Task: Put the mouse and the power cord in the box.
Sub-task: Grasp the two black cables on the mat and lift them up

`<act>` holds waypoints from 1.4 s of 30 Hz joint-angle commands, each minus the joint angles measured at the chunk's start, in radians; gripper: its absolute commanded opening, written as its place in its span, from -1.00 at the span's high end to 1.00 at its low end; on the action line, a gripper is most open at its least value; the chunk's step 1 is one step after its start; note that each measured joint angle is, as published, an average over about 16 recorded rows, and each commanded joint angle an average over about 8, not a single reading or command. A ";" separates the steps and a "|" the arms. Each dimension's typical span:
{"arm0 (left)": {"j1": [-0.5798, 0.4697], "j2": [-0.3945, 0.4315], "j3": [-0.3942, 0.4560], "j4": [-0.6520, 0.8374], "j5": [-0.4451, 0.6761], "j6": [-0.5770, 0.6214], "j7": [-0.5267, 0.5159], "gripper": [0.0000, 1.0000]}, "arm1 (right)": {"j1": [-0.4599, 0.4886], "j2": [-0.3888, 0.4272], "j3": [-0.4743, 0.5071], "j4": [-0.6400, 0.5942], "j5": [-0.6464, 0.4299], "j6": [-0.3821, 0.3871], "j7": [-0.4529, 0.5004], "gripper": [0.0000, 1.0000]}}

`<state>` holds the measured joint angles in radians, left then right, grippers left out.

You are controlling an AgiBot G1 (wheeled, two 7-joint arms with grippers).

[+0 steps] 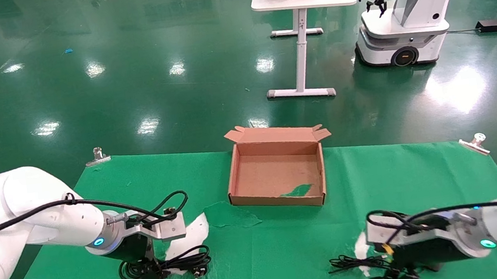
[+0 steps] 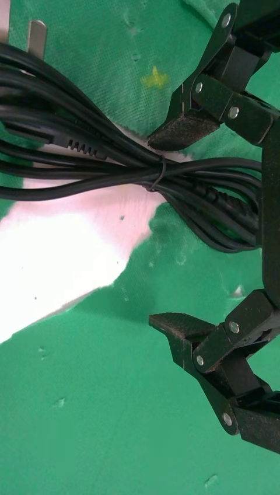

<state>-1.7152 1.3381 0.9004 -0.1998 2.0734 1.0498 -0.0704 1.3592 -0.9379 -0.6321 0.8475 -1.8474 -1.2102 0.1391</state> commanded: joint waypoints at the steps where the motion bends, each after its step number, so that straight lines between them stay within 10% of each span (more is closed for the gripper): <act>1: -0.001 0.001 0.000 0.005 -0.003 -0.001 0.005 0.03 | 0.015 -0.028 -0.004 -0.054 -0.006 0.013 -0.013 -0.99; 5: -0.003 0.003 0.001 0.014 -0.005 -0.004 0.009 0.99 | 0.028 -0.056 -0.011 -0.105 -0.019 0.031 -0.034 -0.10; 10: -0.004 0.004 0.001 0.016 -0.006 -0.005 0.010 1.00 | 0.033 -0.064 -0.013 -0.119 -0.025 0.037 -0.037 1.00; 42: -0.002 0.001 0.000 0.007 -0.006 -0.002 0.007 1.00 | 0.022 -0.041 -0.005 -0.082 -0.007 0.021 -0.027 1.00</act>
<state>-1.7171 1.3394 0.9004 -0.1926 2.0672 1.0475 -0.0632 1.3810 -0.9791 -0.6373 0.7650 -1.8543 -1.1895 0.1122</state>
